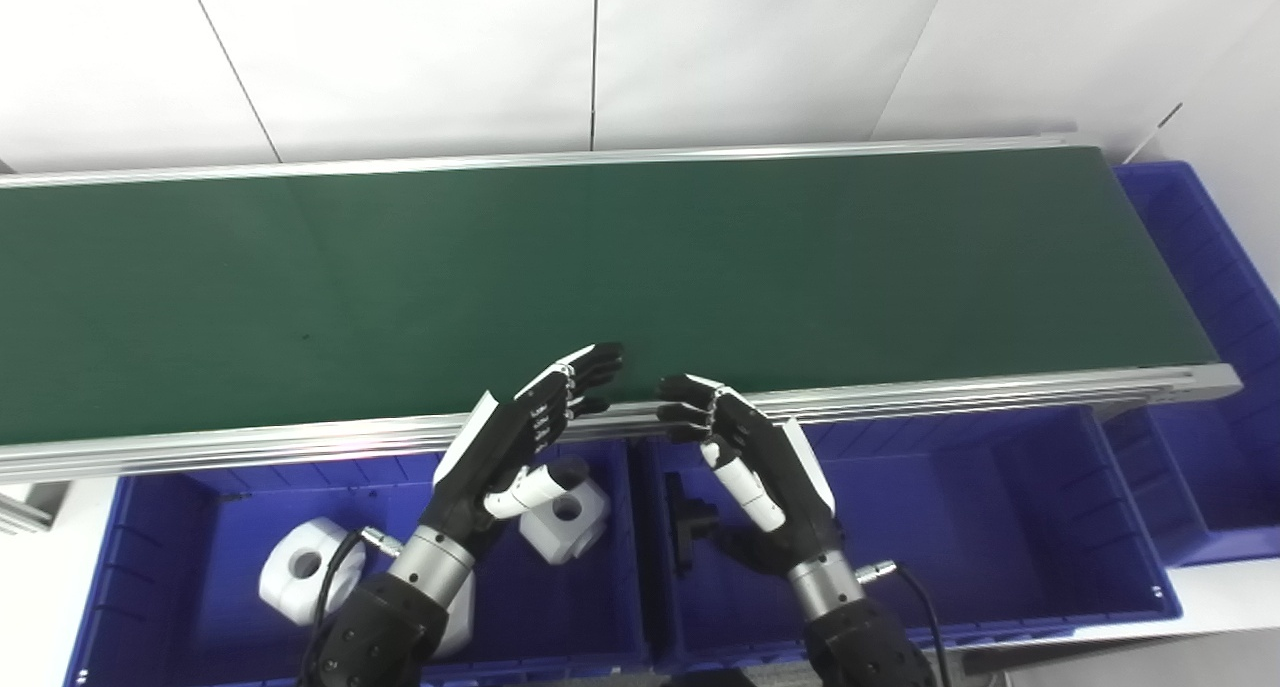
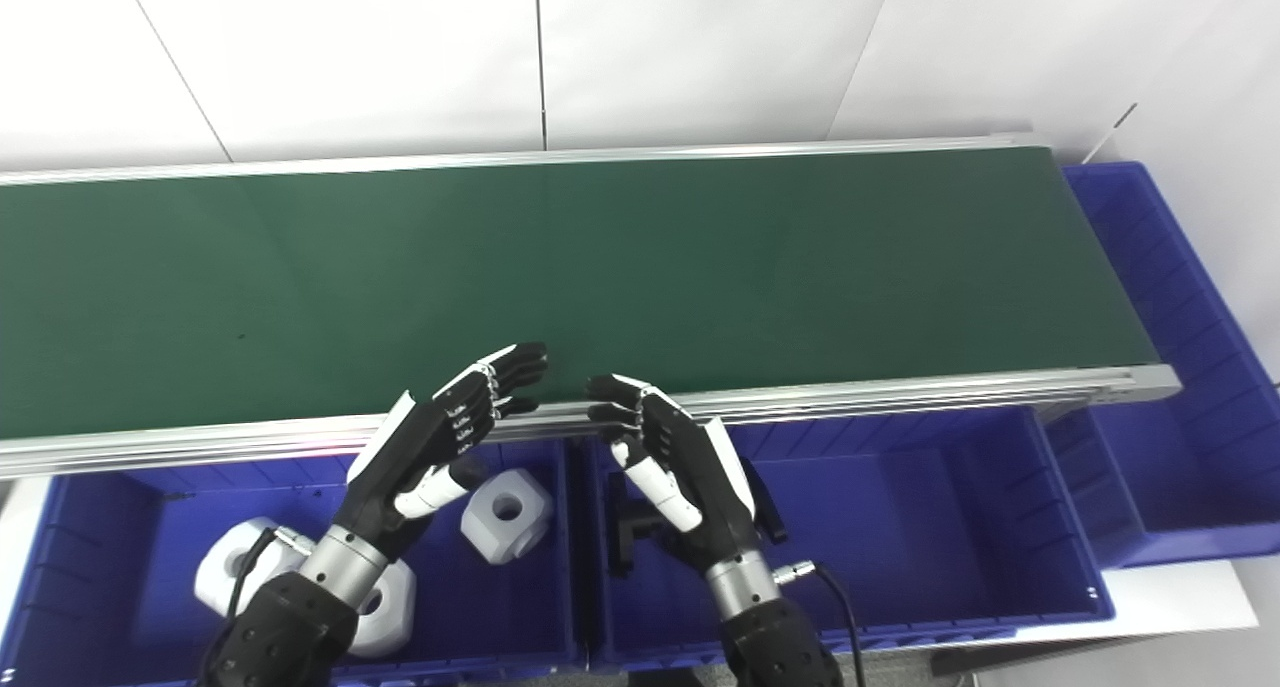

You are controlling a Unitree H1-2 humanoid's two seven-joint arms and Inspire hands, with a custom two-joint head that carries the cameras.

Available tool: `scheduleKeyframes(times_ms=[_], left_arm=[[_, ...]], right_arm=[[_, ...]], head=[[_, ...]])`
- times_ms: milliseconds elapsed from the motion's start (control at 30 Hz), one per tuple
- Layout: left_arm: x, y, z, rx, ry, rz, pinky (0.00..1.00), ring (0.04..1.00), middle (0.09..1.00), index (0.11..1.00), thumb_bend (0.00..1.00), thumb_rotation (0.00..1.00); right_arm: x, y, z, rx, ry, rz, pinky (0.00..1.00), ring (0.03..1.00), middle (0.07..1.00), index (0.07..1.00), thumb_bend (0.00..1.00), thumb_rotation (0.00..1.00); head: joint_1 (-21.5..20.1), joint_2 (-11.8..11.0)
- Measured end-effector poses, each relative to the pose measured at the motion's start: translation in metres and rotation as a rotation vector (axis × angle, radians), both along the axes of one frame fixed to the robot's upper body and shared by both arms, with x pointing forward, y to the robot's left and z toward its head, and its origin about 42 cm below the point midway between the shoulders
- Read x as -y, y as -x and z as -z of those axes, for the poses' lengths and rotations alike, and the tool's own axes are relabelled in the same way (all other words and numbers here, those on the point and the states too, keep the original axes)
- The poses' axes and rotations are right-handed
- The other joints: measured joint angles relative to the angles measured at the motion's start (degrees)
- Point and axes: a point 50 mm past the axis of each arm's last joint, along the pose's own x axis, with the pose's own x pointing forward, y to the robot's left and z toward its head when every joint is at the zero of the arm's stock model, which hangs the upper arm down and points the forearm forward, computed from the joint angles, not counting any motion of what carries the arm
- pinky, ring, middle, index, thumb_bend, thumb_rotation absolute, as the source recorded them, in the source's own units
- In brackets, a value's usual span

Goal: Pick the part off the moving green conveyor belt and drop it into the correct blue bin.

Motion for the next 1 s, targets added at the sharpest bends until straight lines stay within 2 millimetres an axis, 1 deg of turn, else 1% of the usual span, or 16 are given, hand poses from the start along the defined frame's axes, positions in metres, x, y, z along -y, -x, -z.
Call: scheduleKeyframes(times_ms=[100,167,333,400,500,667,833,1000], left_arm=[[0.0,0.008,-0.009,0.038,-0.006,-0.014,0.81,0.887,0.882,0.857,0.93,0.76],[0.0,0.015,-0.011,0.053,-0.014,-0.031,0.8,0.879,0.877,0.852,0.92,0.76],[-0.001,0.029,-0.009,0.062,-0.026,-0.062,0.82,0.869,0.866,0.849,0.92,0.74],[0.0,0.03,-0.006,0.055,-0.03,-0.07,0.83,0.875,0.87,0.849,0.92,0.73],[-0.001,0.03,0.0,0.038,-0.042,-0.079,0.84,0.881,0.876,0.851,0.91,0.73],[-0.002,0.029,0.014,0.0,-0.075,-0.11,0.82,0.877,0.876,0.844,0.9,0.76],[-0.002,0.028,0.018,0.009,-0.089,-0.139,0.82,0.881,0.88,0.842,0.87,0.77],[-0.003,0.027,0.028,-0.019,-0.1,-0.147,0.82,0.875,0.872,0.836,0.86,0.76]], right_arm=[[0.004,0.0,0.001,-0.004,0.007,0.002,0.71,0.762,0.786,0.758,0.75,0.86],[0.007,0.001,0.002,-0.007,0.015,0.003,0.72,0.76,0.784,0.759,0.76,0.86],[0.013,0.002,0.006,-0.018,0.03,0.005,0.71,0.76,0.788,0.761,0.76,0.87],[0.013,0.002,0.007,-0.02,0.031,0.004,0.71,0.761,0.788,0.761,0.77,0.87],[0.013,0.002,0.009,-0.015,0.026,0.005,0.71,0.76,0.787,0.765,0.77,0.86],[0.015,0.004,0.016,-0.017,0.022,0.01,0.71,0.763,0.792,0.77,0.79,0.87],[0.016,0.002,0.017,-0.012,0.024,0.007,0.71,0.762,0.796,0.775,0.79,0.87],[0.015,0.0,0.017,0.008,0.022,0.004,0.71,0.761,0.793,0.773,0.79,0.88]], head=[[0.6,-0.3],[1.1,-0.6],[1.8,-1.2],[1.9,-1.4],[2.0,-1.7],[2.9,-1.8],[3.2,-2.1],[3.1,-3.3]])
